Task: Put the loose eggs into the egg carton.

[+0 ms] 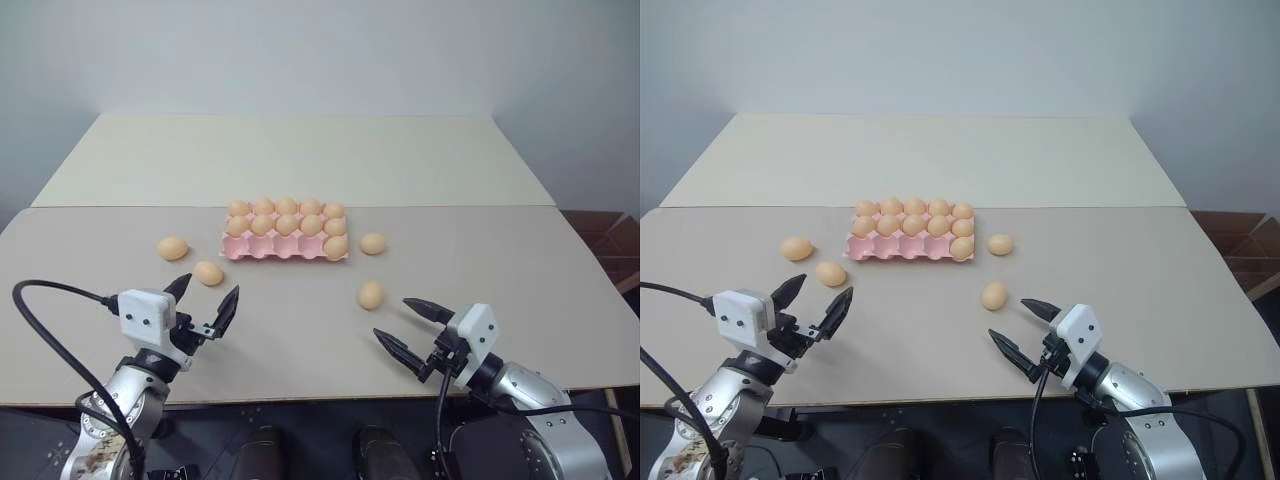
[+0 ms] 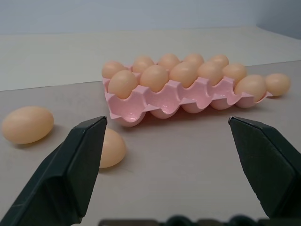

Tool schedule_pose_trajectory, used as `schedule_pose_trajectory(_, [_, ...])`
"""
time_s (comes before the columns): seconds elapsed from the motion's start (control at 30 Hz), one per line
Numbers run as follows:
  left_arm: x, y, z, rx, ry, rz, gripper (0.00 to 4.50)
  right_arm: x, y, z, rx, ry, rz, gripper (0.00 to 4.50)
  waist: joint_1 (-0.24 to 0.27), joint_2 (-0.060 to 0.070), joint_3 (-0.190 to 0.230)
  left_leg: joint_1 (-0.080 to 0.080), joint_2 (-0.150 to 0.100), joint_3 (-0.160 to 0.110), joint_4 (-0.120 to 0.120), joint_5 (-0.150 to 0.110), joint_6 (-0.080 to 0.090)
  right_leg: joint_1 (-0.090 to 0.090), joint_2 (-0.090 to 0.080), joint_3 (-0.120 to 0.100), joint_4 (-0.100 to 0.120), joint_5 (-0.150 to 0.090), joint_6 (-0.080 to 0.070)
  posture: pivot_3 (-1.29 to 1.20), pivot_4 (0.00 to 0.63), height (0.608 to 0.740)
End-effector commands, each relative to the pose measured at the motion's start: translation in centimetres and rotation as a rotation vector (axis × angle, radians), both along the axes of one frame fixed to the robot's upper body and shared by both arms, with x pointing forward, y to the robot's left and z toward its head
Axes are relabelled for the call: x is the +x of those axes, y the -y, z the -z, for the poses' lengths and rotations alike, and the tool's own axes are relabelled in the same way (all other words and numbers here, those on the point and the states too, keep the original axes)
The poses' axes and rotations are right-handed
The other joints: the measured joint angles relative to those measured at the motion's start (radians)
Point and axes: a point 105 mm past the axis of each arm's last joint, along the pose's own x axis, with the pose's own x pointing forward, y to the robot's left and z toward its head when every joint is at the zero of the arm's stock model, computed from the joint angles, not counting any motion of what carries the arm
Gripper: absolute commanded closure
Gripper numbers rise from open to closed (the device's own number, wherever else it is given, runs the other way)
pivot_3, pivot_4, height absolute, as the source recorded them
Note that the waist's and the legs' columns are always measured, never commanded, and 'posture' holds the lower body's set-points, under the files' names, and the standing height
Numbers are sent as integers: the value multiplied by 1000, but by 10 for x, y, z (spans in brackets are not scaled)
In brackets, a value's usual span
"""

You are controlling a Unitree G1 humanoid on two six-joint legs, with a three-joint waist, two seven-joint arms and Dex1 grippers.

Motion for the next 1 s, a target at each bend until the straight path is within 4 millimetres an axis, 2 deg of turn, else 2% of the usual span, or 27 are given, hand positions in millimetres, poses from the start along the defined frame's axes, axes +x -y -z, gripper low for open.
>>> schedule_pose_trajectory(0.03, [-4, 3, -14, 25, 75, 19, 0, -3, -3, -12, 11, 45, -27, 38, 0, 0, 0, 0, 0, 0, 0, 0, 0, 0, 0, 0, 0, 0, 0, 0, 150, 740])
schedule_pose_trajectory(0.43, [-7, 8, -9, 44, 35, 66, 0, -6, -3, -10, 17, 35, -39, 38, 0, 0, 0, 0, 0, 0, 0, 0, 0, 0, 0, 0, 0, 0, 0, 0, 150, 740])
schedule_pose_trajectory(1.0, [-11, 8, -15, 70, 5, 138, 0, -9, -4, -8, 24, 23, -45, 38, 0, 0, 0, 0, 0, 0, 0, 0, 0, 0, 0, 0, 0, 0, 0, 0, 150, 740])
